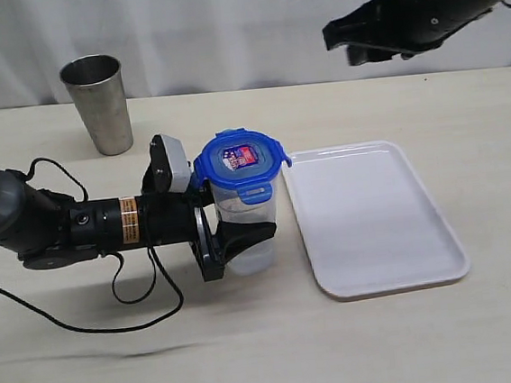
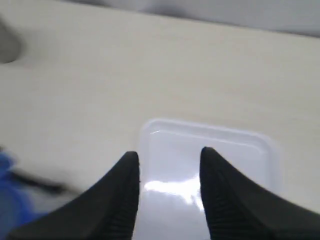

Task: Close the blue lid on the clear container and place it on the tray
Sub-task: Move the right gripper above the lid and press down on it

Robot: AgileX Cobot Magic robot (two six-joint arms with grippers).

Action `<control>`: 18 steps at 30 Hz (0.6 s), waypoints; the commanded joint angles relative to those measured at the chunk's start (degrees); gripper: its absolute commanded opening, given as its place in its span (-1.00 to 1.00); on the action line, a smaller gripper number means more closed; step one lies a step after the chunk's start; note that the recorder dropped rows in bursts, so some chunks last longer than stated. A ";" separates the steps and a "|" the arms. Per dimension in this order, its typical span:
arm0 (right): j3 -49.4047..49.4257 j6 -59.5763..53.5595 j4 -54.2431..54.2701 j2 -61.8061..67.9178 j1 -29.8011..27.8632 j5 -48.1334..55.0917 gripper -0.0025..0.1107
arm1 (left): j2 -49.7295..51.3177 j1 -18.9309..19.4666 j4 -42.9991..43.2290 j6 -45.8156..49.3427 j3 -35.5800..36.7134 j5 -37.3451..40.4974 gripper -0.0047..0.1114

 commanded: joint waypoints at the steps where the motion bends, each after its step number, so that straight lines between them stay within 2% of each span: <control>1: -1.64 -27.53 33.14 0.19 -0.33 9.84 -0.28 | 0.06 0.34 -0.64 0.45 -0.14 5.20 -0.92; 8: -1.64 -22.28 26.19 5.83 4.66 15.25 -0.28 | 0.06 0.34 -0.64 0.45 -0.14 5.20 -0.92; 18: -1.79 -20.64 24.23 8.13 4.80 17.07 -0.28 | 0.06 0.34 -0.97 0.45 -0.14 4.87 -0.92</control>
